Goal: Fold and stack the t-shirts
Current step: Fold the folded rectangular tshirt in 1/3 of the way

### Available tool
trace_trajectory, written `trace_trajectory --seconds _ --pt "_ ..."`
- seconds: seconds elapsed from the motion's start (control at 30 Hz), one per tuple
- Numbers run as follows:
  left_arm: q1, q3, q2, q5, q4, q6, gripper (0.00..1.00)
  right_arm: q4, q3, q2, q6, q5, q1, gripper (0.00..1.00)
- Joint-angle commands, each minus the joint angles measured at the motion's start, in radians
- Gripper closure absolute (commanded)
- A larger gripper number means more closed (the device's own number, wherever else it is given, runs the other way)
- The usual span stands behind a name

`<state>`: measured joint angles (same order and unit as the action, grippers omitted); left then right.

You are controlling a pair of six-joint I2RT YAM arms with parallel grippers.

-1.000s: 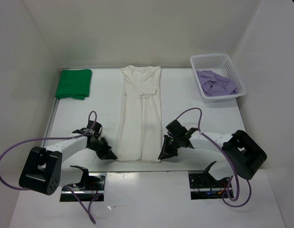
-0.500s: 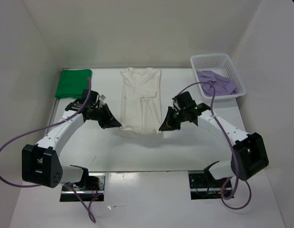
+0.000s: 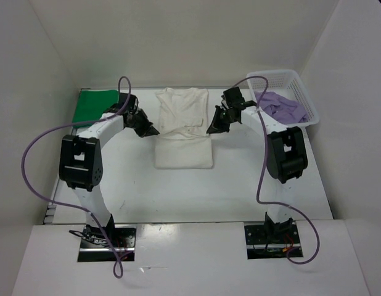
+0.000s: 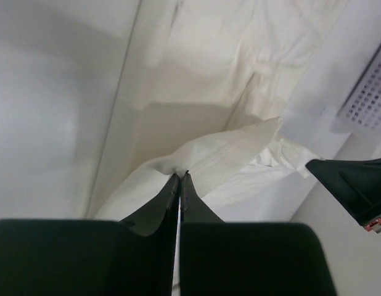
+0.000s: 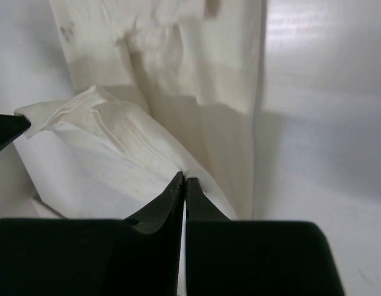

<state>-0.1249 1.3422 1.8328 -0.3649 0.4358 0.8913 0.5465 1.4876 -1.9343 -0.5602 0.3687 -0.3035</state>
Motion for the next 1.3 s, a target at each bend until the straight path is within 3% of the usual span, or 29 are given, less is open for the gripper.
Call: trace_trajectory --seconds 0.0,0.23,0.33,0.43,0.47,0.6,0.77,0.87,0.9,0.97,1.27 --pt "0.011 0.100 0.080 0.044 -0.063 -0.025 0.99 -0.034 0.137 -0.081 0.057 -0.036 0.024 0.99" --pt "0.011 0.189 0.224 0.053 -0.095 -0.025 0.91 -0.085 0.226 -0.233 0.054 -0.027 0.060 0.96" --pt "0.011 0.189 0.233 0.053 -0.136 -0.005 0.72 -0.065 0.290 -0.301 0.054 -0.027 0.060 0.95" --pt "0.021 0.134 0.143 0.067 -0.208 0.024 0.54 -0.065 0.327 -0.292 0.054 -0.002 0.060 0.78" --pt "0.021 0.120 0.116 0.076 -0.218 0.035 0.53 -0.065 0.336 -0.278 0.043 -0.002 0.060 0.67" --pt "0.008 0.011 -0.032 0.076 -0.253 0.046 0.53 -0.065 0.260 -0.166 0.052 -0.036 0.060 0.48" --pt "-0.120 -0.205 -0.161 0.049 -0.275 0.064 0.57 -0.100 0.050 0.030 0.042 -0.091 0.046 0.45" --pt "-0.182 -0.262 -0.175 0.040 -0.310 0.092 0.62 -0.121 -0.052 0.078 0.033 -0.103 -0.009 0.69" --pt "-0.182 -0.274 -0.147 0.040 -0.322 0.092 0.63 -0.122 -0.073 0.087 0.033 -0.065 -0.026 0.84" --pt "-0.191 -0.275 -0.113 0.040 -0.333 0.077 0.66 -0.151 -0.130 0.069 0.033 -0.053 -0.075 0.93" --pt "-0.191 -0.346 0.010 0.078 -0.310 0.017 0.67 -0.180 -0.208 -0.046 0.011 -0.077 -0.098 1.00"
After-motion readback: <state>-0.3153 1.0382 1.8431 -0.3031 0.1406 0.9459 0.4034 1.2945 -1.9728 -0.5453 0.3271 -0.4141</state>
